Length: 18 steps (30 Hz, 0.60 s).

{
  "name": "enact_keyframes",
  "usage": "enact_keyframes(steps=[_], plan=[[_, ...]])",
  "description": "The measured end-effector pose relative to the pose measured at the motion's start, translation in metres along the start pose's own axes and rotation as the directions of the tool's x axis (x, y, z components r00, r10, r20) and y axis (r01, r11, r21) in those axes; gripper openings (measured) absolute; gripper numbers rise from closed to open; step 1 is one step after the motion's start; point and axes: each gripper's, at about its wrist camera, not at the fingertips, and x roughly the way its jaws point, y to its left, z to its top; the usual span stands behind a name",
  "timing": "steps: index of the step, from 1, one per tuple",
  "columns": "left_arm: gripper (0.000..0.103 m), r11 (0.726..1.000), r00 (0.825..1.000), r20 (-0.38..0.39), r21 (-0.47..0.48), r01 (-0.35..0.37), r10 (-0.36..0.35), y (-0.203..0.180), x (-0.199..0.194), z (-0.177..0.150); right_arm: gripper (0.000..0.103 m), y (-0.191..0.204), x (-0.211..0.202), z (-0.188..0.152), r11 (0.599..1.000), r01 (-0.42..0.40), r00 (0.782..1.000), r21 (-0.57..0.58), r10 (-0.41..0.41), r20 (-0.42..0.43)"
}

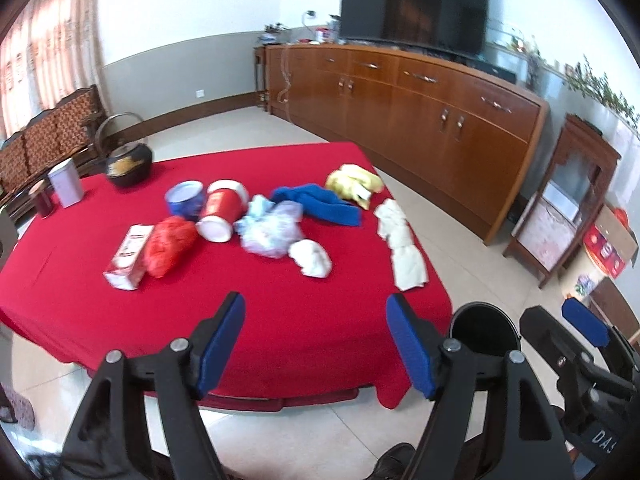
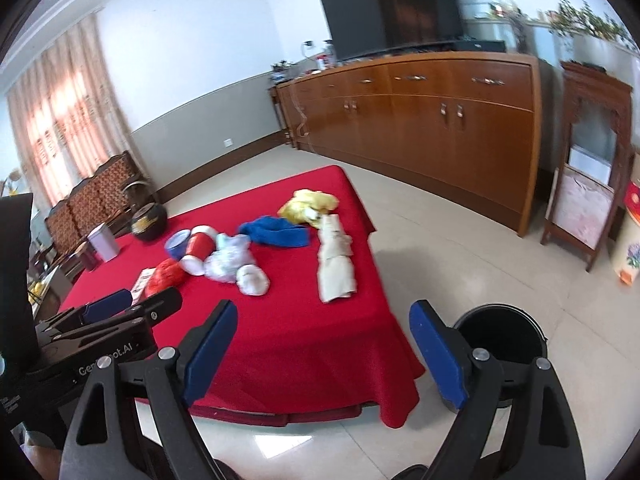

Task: Collect trash
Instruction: 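Move both tools back over the table toward the remaining trash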

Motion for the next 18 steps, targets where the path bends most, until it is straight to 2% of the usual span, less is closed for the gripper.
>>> enact_keyframes(steps=[3, 18], plan=[[0.076, 1.000, 1.000, 0.010, -0.018, -0.007, 0.007, 0.012, -0.005, -0.003, 0.090, 0.019, -0.006, -0.003, 0.999, -0.035, 0.999, -0.032, 0.035, 0.003], [0.076, 1.000, 0.999, 0.049, -0.013, 0.003, -0.002, 0.013, -0.018, -0.001, 0.090, 0.025, -0.026, -0.002, 0.996, -0.078, 0.996, -0.039, 0.080, 0.037]])
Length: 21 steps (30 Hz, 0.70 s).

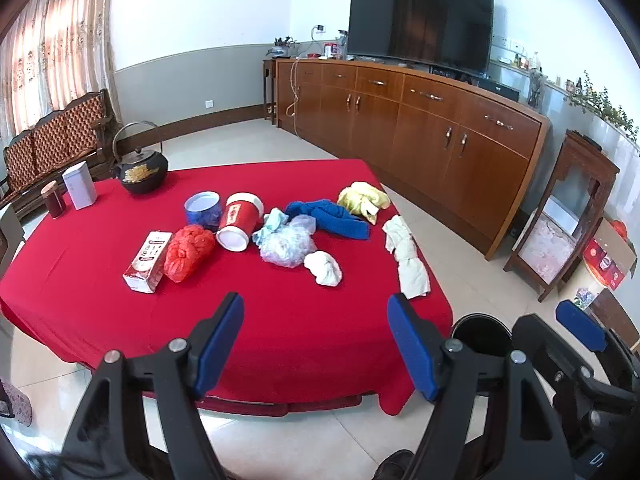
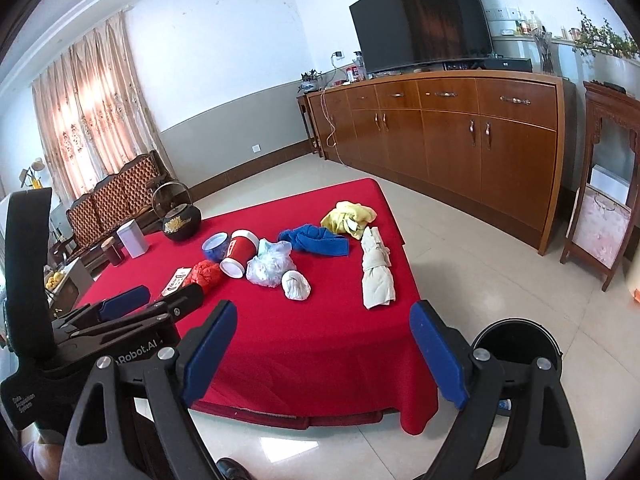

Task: Collect trash
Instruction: 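Move both tools back over the table toward the remaining trash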

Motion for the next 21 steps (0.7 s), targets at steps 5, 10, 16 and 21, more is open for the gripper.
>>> enact_keyframes(steps=[5, 10, 16, 21], plan=[[0.076, 1.000, 1.000, -0.007, -0.001, 0.011, -0.011, -0.0019, 0.0027, -0.0020, 0.090, -0.0009, -0.0004, -0.0006, 1.000, 0.003, 1.000, 0.003, -0.003, 0.001], [0.076, 1.000, 1.000, -0.020, -0.007, 0.015, -0.015, -0.0009, 0.0050, -0.0050, 0.090, 0.0008, 0.0036, -0.0035, 1.000, 0.000, 1.000, -0.004, 0.000, -0.010], [0.076, 1.000, 1.000, -0.026, -0.008, 0.015, -0.015, -0.0030, 0.0056, -0.0060, 0.090, 0.0027, 0.0050, -0.0043, 1.000, -0.003, 1.000, -0.013, 0.003, -0.014], [0.076, 1.000, 0.999, -0.030, -0.013, 0.016, -0.016, -0.0049, 0.0051, -0.0061, 0.090, 0.0005, 0.0036, -0.0022, 1.000, -0.018, 1.000, 0.003, 0.018, -0.006]])
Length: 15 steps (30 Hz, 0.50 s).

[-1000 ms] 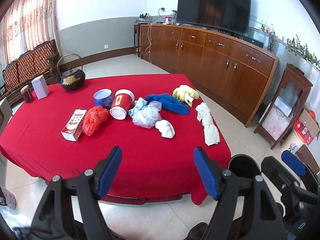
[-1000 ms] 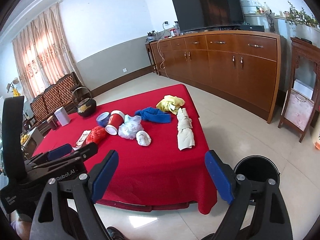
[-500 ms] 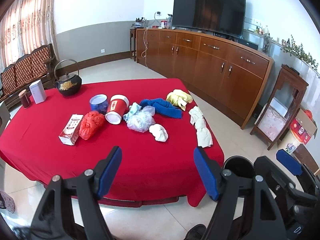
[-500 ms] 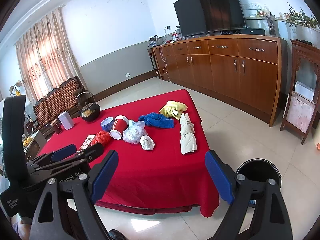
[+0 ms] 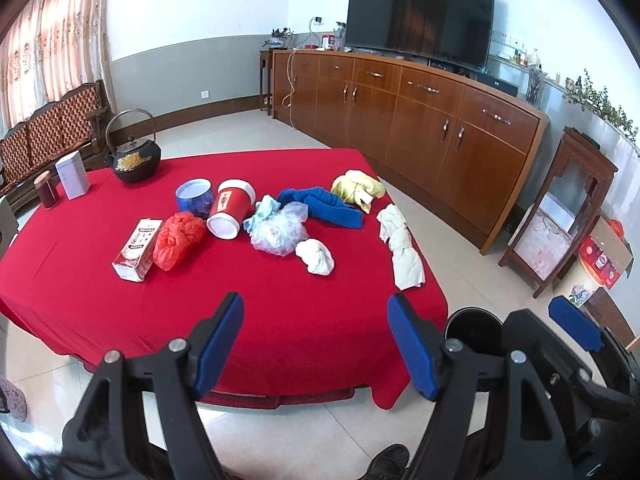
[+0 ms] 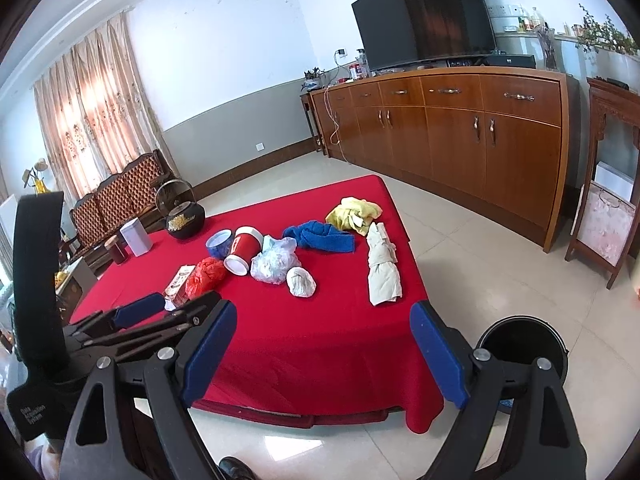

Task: Collect trash
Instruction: 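Move both tools back over the table toward the remaining trash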

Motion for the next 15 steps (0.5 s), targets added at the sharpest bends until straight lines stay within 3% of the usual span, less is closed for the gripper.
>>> enact_keyframes(steps=[15], plan=[[0.076, 1.000, 1.000, 0.002, -0.012, 0.013, -0.013, -0.0031, -0.0009, 0.0023, 0.090, -0.0006, -0.0025, 0.0040, 1.000, 0.001, 1.000, 0.005, -0.001, 0.017]])
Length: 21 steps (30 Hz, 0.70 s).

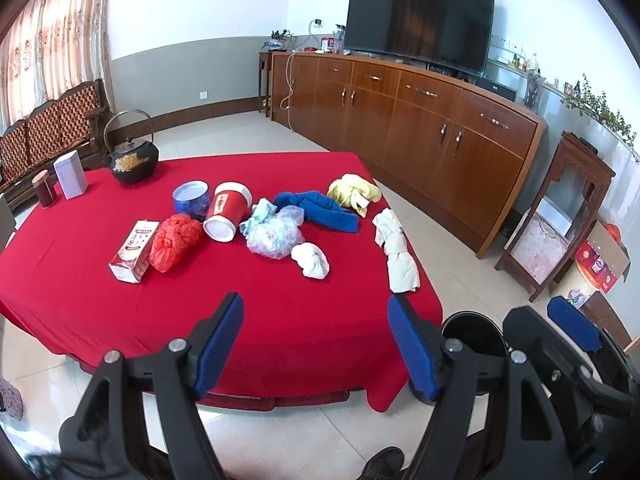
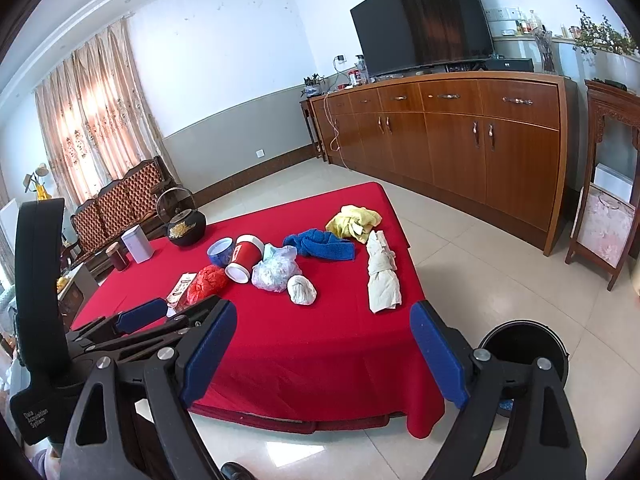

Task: Collect trash
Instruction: 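Move both tools back over the table toward the remaining trash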

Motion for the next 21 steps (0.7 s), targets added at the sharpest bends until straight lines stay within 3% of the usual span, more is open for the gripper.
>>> enact_keyframes(steps=[10, 21], plan=[[0.076, 1.000, 1.000, 0.005, -0.011, 0.008, -0.008, -0.0004, -0.0052, 0.0028, 0.090, 0.0008, -0.0005, 0.0026, 1.000, 0.003, 1.000, -0.005, -0.002, 0.016], [0.076, 0.998, 0.997, 0.060, 0.001, -0.055, 0.055, 0.0086, -0.0041, 0.0058, 0.090, 0.0019, 0.0000, 0.0082, 0.998, 0.051, 0.998, -0.046, -0.049, 0.051]])
